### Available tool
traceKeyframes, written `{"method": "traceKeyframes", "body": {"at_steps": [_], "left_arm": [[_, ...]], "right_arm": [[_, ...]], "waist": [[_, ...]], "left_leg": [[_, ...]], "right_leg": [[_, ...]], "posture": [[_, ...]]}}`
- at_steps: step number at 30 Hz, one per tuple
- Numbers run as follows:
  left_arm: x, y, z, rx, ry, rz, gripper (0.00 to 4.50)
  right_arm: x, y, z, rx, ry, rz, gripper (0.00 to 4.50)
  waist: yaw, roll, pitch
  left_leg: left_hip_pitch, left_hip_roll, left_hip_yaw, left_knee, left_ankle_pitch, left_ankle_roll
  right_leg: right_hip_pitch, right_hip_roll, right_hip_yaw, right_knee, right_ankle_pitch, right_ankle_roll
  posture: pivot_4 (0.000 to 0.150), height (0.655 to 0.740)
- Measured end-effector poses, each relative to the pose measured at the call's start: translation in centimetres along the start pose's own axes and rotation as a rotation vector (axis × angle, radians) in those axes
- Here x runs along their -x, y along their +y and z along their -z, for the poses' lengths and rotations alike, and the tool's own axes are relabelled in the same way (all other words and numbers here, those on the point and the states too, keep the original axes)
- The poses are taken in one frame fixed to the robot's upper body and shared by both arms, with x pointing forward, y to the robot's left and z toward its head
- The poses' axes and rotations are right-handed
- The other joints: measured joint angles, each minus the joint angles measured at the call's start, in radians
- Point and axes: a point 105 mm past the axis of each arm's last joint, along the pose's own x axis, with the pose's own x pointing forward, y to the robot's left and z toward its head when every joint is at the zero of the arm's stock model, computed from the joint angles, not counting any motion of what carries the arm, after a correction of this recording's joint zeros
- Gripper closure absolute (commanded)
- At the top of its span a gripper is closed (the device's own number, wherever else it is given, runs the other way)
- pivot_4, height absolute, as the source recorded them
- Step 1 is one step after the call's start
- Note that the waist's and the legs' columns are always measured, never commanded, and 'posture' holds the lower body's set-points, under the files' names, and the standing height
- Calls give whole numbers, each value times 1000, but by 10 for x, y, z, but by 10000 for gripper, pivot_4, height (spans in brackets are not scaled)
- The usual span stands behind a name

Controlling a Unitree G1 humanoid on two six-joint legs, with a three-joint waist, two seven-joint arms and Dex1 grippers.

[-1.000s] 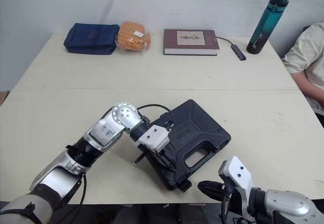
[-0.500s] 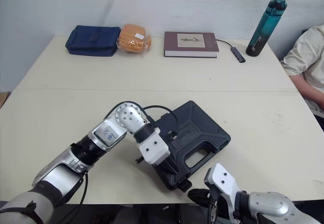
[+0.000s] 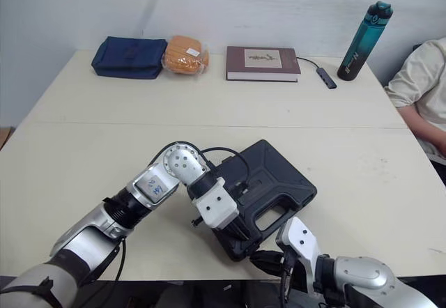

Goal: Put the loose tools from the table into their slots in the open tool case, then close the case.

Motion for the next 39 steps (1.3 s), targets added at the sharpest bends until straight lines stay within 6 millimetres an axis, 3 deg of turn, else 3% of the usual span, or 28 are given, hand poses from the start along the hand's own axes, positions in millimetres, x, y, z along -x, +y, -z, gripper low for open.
{"method": "traceKeyframes", "body": {"at_steps": [17, 20, 24, 27, 28, 31, 35, 39], "left_arm": [[0, 3, 3, 30, -5, -13, 43717], [14, -5, 8, 190, -68, -50, 35721], [47, -20, 17, 431, -148, -154, 17515], [82, -27, 8, 536, -229, -262, 2478], [90, -29, 5, 548, -245, -288, 179], [114, -40, -7, 594, -279, -383, 179], [137, -69, -14, 724, -301, -491, 179], [146, -89, -19, 763, -242, -561, 179]], "right_arm": [[-2, -3, -8, -17, 38, -11, 45000], [18, -7, -22, 55, 31, 46, 35743], [47, -8, -32, 64, 26, 79, 15840], [77, -8, -43, 88, 26, 99, 5], [84, -9, -45, 94, 31, 116, 0], [108, -12, -49, 89, 31, 162, 0], [135, -16, -49, 90, 49, 218, 0], [152, -28, -50, 116, 49, 288, 0]], "waist": [[-15, -1, 0], [-25, 3, 2], [-23, 7, 11], [-17, 9, 15], [-15, 9, 15], [-9, 10, 17], [-5, 10, 21], [-1, 11, 22]], "left_leg": [[4, 1, -1, -3, 0, 0], [3, 1, -1, -4, 0, 0], [1, 2, -4, -5, 1, -2], [-12, 1, -5, 0, 4, -7], [-12, 2, -5, -1, 4, -9], [-13, 2, -6, -2, 4, -9], [-14, 2, -6, -3, 3, -8], [-14, -1, -6, -3, 1, -6]], "right_leg": [[8, 0, 0, -2, 0, -1], [8, 0, 0, -2, 0, 0], [2, 1, -3, -1, -1, -1], [-11, 1, -4, 1, -1, -1], [-12, 1, -5, 0, -1, -1], [-12, 0, -5, -4, -1, 0], [-12, -1, -6, -6, -1, 0], [-10, -6, -11, -8, 0, 0]], "posture": [[1500, 7400], [1500, 7400], [1500, 7400], [1500, 7400], [1500, 7400], [1500, 7400], [1500, 7400], [1500, 7400]]}}
